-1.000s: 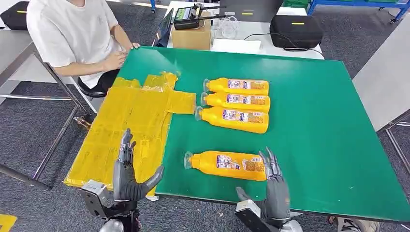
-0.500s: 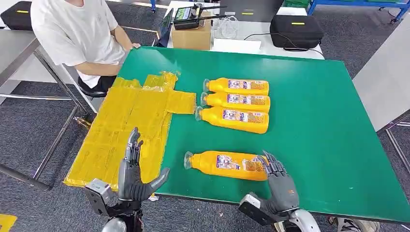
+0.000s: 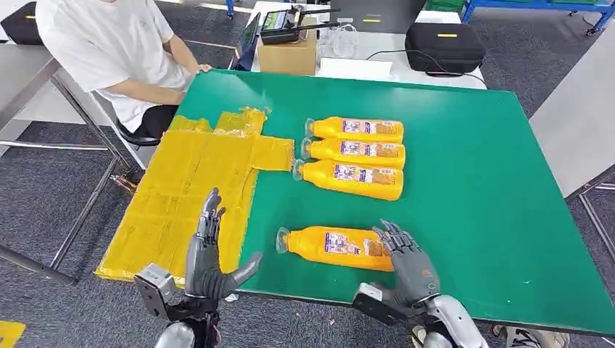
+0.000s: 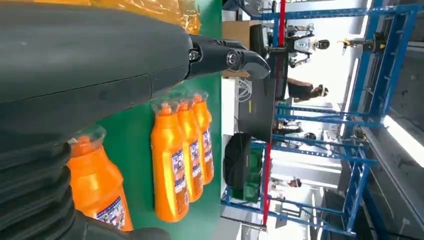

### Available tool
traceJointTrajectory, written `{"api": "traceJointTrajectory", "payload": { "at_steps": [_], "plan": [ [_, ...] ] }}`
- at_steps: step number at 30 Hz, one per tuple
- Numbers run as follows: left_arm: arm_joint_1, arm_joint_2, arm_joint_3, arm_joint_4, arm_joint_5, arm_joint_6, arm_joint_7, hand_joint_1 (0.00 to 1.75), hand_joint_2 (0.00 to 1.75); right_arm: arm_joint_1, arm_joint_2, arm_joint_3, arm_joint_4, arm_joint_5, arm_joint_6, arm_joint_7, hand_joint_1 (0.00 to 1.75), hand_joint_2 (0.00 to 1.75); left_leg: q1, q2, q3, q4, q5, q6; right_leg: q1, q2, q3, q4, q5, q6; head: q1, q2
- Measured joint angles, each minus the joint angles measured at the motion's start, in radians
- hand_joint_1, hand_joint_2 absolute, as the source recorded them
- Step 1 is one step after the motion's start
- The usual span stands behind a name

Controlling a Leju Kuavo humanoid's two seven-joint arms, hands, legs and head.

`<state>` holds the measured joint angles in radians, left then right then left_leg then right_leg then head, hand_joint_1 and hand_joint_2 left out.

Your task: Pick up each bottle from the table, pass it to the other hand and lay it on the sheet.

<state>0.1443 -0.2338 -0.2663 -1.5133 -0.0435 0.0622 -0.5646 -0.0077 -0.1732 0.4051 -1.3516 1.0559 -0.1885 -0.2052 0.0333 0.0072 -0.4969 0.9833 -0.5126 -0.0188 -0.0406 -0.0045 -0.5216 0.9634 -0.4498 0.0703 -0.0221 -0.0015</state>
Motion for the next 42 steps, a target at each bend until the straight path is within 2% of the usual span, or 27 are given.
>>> {"api": "traceJointTrajectory", "payload": {
  "at_steps": [19,26,29,35,36,37,38,42],
  "plan": [
    [-0.024,0.000,-0.021,0.032,0.002,-0.005,-0.001,0.00,1.75,-0.144,0.047,0.101,0.186,-0.061,0.021,-0.053,0.00,1.75,0.000,0.000,0.000,0.000,0.000,0.000,0.000,0.000,0.000,0.000,0.000,0.000,0.000,0.000],
    [-0.028,0.000,-0.023,0.032,0.003,-0.005,-0.001,0.00,1.75,-0.229,0.062,0.151,0.276,-0.054,0.090,0.018,0.02,1.75,0.000,0.003,0.004,0.000,0.000,0.000,0.000,0.004,0.002,0.000,0.000,0.000,0.000,0.000],
    [-0.029,0.000,-0.022,0.035,0.002,0.000,-0.001,0.00,1.75,-0.285,0.061,0.181,0.330,-0.060,0.140,0.048,0.93,1.75,0.000,0.007,0.011,0.000,-0.001,0.001,0.000,0.007,0.006,0.000,0.000,0.000,0.000,0.000],
    [-0.037,-0.002,-0.020,0.051,-0.002,0.016,-0.002,0.00,1.75,-0.393,0.052,0.256,0.467,-0.068,0.208,0.065,0.93,1.75,0.000,0.009,0.021,0.000,-0.003,0.000,0.000,0.009,0.011,-0.001,0.000,0.000,0.001,0.000],
    [-0.038,-0.003,-0.019,0.053,-0.002,0.017,-0.002,0.00,1.75,-0.402,0.051,0.264,0.479,-0.068,0.209,0.065,1.34,1.75,0.000,0.009,0.023,0.000,-0.003,0.000,0.000,0.009,0.009,-0.001,0.000,0.000,0.000,0.000],
    [-0.038,-0.003,-0.018,0.055,-0.002,0.017,-0.002,0.00,1.75,-0.411,0.051,0.271,0.491,-0.069,0.209,0.066,1.64,1.75,0.000,0.009,0.025,0.000,-0.004,0.001,0.000,0.009,0.010,-0.001,0.000,0.000,0.001,0.000],
    [-0.039,-0.003,-0.018,0.056,-0.002,0.017,-0.002,0.00,1.75,-0.419,0.051,0.276,0.500,-0.070,0.209,0.066,1.75,1.75,0.000,0.009,0.025,0.000,-0.004,0.001,0.000,0.009,0.012,-0.001,0.000,0.000,0.000,0.000],
    [-0.040,-0.007,-0.016,0.057,-0.002,0.018,-0.002,0.00,1.75,-0.442,0.050,0.297,0.526,-0.066,0.212,0.081,1.75,1.75,0.000,0.009,0.026,0.000,-0.003,0.001,0.000,0.009,0.020,-0.001,0.001,0.000,0.000,0.000]
  ]
}}
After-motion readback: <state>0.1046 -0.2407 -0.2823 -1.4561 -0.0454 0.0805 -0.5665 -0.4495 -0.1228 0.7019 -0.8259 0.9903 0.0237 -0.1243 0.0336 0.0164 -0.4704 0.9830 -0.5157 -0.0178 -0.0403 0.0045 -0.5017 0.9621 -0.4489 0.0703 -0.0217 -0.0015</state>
